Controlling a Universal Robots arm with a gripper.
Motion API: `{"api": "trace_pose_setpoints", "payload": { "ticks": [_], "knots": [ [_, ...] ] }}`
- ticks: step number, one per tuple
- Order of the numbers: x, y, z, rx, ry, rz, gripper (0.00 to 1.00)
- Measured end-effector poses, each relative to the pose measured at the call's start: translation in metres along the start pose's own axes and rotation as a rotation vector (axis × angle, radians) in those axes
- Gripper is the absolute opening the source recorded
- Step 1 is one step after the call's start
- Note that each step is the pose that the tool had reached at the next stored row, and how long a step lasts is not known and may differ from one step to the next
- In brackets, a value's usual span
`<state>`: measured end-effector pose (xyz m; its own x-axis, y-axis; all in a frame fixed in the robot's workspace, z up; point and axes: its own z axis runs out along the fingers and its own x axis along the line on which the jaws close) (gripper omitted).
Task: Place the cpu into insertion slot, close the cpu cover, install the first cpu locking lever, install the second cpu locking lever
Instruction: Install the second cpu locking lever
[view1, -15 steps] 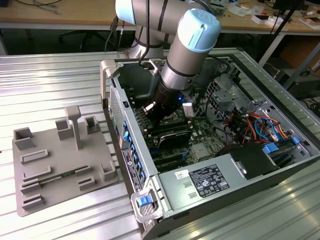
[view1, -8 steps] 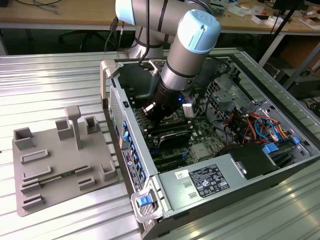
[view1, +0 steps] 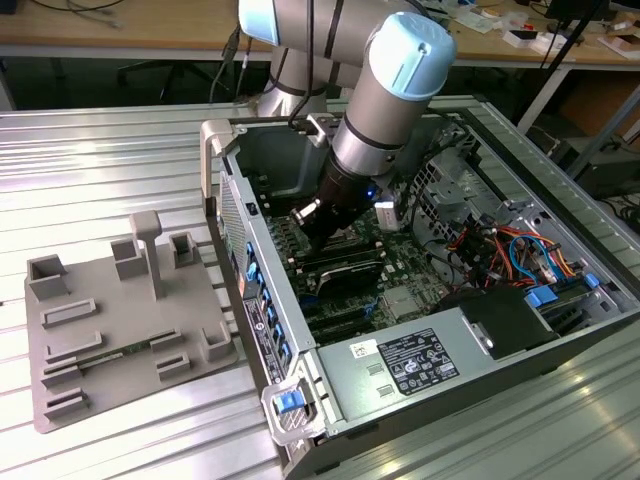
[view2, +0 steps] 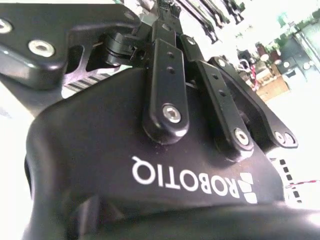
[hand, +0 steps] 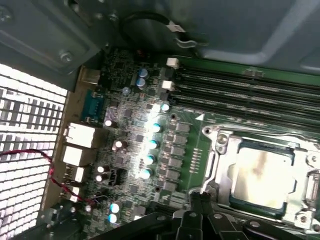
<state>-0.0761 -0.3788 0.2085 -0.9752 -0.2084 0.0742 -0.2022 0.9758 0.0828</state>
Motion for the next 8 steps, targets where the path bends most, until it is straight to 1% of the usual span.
{"api": "trace_pose_setpoints", "payload": {
  "ticks": [5, 6, 8],
  "knots": [
    [-0.0177, -0.0034, -0.0016, -0.0088, 0.0118, 0.0, 0.11],
    [-0.0211, -0.0038, -0.0019, -0.0116, 0.0143, 0.0, 0.11],
    [-0.0273, -0.004, -0.0024, -0.0157, 0.0164, 0.0, 0.11]
  ]
}}
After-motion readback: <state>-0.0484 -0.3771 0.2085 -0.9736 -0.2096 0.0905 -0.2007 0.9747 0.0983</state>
